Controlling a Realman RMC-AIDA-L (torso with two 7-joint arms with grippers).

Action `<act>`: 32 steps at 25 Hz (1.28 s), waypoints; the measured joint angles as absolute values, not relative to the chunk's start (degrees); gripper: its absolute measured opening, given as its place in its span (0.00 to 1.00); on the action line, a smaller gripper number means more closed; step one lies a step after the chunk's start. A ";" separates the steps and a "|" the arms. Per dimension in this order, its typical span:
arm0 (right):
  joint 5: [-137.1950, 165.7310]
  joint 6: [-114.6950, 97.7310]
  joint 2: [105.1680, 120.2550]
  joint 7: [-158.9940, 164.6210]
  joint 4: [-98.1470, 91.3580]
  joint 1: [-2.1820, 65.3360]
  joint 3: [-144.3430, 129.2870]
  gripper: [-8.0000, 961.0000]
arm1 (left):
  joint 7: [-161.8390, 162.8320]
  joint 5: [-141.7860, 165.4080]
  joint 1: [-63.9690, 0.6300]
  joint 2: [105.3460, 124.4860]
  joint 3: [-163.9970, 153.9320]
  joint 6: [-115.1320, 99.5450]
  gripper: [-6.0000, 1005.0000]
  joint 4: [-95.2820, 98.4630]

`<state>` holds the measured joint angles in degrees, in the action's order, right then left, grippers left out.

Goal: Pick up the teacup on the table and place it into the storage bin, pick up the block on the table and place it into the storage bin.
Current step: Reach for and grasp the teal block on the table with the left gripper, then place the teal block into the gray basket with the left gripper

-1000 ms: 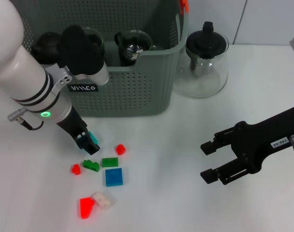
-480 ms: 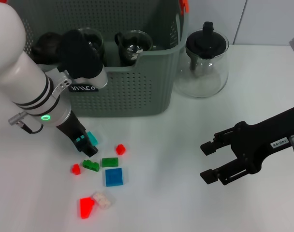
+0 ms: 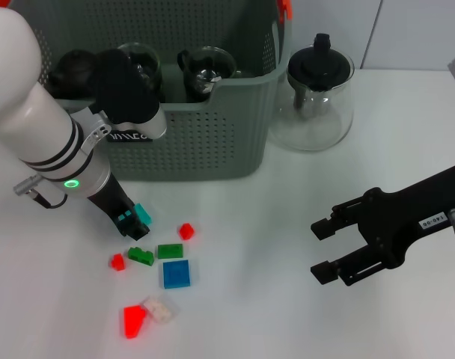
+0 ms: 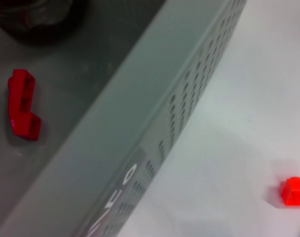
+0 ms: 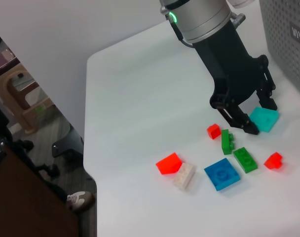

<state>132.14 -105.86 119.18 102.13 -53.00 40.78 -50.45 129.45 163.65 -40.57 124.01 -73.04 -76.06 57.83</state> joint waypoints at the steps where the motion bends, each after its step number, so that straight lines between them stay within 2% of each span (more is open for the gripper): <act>1: 132.16 -105.86 119.18 102.14 -53.00 40.78 -50.45 0.86 | 129.46 163.65 -40.56 124.01 -73.04 -76.03 0.51 57.83; 5: 132.19 -105.80 119.18 102.20 -53.00 40.71 -50.45 0.86 | 129.53 163.65 -40.52 124.03 -73.03 -76.05 0.51 57.83; 11: 132.20 -105.71 119.15 102.21 -53.00 40.66 -50.45 0.86 | 130.39 163.62 -40.30 124.12 -72.91 -78.14 0.40 59.33; 13: 132.19 -105.71 118.99 102.21 -53.00 40.52 -50.45 0.86 | 130.91 163.26 -39.71 124.20 -72.06 -80.56 0.40 61.80; 21: 132.11 -106.53 117.46 102.22 -53.00 39.45 -48.13 0.86 | 130.45 136.81 -36.74 123.99 -53.33 -104.11 0.40 75.88; 24: 132.06 -106.85 116.95 102.22 -53.00 38.91 -46.61 0.86 | 129.80 120.92 -37.61 122.74 -45.20 -111.66 0.40 74.68; 26: 132.02 -106.90 116.78 102.22 -53.00 38.65 -45.99 0.86 | 129.65 112.85 -38.71 120.82 -41.96 -112.33 0.40 72.75; 29: 131.95 -106.95 116.74 102.22 -53.00 38.40 -45.35 0.86 | 129.07 109.34 -40.29 117.96 -40.93 -106.96 0.40 71.09; 32: 131.92 -106.94 117.04 102.22 -52.93 38.32 -44.52 0.86 | 128.44 111.59 -42.11 116.11 -42.09 -97.80 0.40 70.24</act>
<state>131.92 -106.93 117.04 102.22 -52.93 38.32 -44.52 128.44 111.59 -42.11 116.11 -42.09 -97.80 70.24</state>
